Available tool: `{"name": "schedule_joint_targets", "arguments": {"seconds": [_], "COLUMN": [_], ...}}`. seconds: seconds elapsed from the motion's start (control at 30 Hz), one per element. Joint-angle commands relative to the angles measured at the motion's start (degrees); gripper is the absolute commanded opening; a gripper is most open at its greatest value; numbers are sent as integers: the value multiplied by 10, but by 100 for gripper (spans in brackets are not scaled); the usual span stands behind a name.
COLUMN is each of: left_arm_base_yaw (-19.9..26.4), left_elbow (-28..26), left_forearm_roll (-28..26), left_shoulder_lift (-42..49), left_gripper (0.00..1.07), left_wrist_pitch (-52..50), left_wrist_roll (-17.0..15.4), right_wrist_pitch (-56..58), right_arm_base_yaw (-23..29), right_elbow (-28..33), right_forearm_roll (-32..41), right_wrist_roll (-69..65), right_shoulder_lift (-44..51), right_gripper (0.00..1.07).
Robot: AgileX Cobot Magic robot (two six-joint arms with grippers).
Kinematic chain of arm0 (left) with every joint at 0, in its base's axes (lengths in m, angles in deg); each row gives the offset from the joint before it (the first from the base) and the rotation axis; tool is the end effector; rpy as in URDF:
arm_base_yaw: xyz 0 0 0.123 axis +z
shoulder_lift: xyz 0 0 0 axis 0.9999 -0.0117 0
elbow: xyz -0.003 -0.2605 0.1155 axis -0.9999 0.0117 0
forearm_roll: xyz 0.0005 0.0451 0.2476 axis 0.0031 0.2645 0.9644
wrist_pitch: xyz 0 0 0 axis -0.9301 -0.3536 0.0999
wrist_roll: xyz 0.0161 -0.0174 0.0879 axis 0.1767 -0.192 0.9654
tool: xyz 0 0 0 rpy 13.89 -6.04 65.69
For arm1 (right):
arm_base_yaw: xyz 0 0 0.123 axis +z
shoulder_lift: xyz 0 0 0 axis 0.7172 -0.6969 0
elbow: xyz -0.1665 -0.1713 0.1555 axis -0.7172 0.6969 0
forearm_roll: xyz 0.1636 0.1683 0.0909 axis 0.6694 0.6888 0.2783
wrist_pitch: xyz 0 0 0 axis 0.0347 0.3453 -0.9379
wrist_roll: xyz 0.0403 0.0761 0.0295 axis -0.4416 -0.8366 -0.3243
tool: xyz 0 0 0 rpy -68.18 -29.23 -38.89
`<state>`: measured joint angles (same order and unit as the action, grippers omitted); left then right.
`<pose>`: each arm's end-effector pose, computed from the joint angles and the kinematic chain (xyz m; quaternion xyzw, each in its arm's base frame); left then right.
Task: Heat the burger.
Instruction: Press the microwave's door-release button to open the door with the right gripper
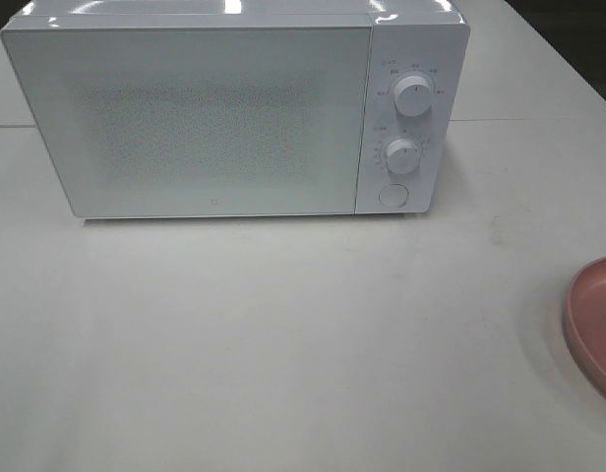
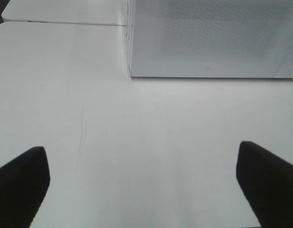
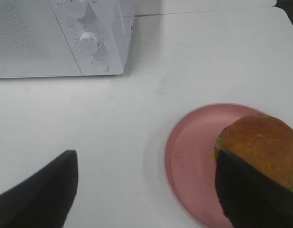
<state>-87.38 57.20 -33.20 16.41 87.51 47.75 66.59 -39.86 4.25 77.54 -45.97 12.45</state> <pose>-0.0047 -0.0152 0.2803 0.0181 0.8411 -0.0677 0.5364 0.0339 0.0035 0.3062 0.0107 0.8498 0.0612 0.5234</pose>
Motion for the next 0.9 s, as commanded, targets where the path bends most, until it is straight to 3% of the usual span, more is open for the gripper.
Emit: {"name": "schedule_joint_targets", "arguments": {"seconds": [0.03, 0.9], "left_arm_base_yaw": [-1, -1], "left_elbow": [1, 1], "left_forearm_roll": [-2, -2], "left_shoulder_lift": [10, 10], "left_gripper": [100, 100], "left_wrist_pitch": [-4, -4], "left_wrist_roll": [0, 0], "right_wrist_pitch": [-51, -262], "right_arm_base_yaw": [-3, -3], "right_elbow": [-3, -3], "right_forearm_roll": [0, 0], "right_wrist_roll": [-4, -4], "right_shoulder_lift": [-35, -251], "right_gripper": [75, 75]}}
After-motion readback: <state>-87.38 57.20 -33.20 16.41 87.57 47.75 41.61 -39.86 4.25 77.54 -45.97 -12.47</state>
